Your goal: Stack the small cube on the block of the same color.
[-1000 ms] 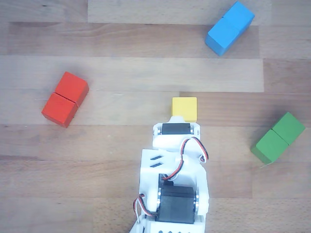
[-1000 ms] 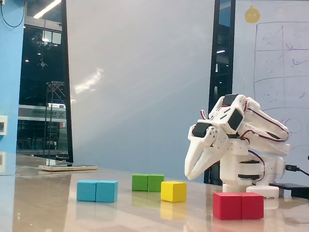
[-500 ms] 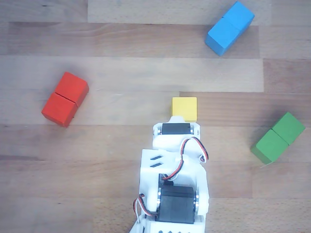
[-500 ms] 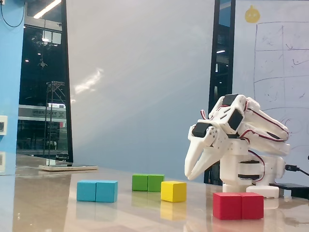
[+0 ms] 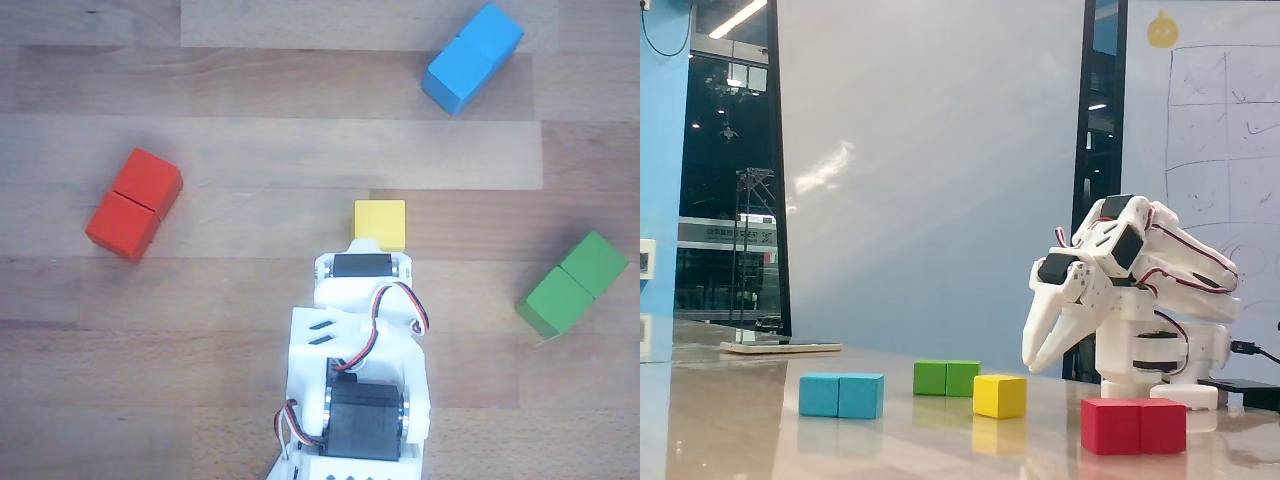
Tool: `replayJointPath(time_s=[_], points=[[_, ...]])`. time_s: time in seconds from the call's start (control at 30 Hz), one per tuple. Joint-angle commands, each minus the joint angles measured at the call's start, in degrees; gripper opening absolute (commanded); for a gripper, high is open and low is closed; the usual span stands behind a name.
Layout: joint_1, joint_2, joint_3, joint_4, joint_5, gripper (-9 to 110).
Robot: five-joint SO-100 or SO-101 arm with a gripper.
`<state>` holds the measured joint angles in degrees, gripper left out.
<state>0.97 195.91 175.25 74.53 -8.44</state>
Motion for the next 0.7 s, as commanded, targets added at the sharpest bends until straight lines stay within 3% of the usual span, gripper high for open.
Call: replayJointPath(time_s=[0.0,0.5,0.67], points=[[0.7,1.76,-0.62,0.18,-0.09,0],[0.7,0.97,-1.23,0.09,-0.09,0],[0.26,-8.88,-13.1,-0.88,-0.09,0]])
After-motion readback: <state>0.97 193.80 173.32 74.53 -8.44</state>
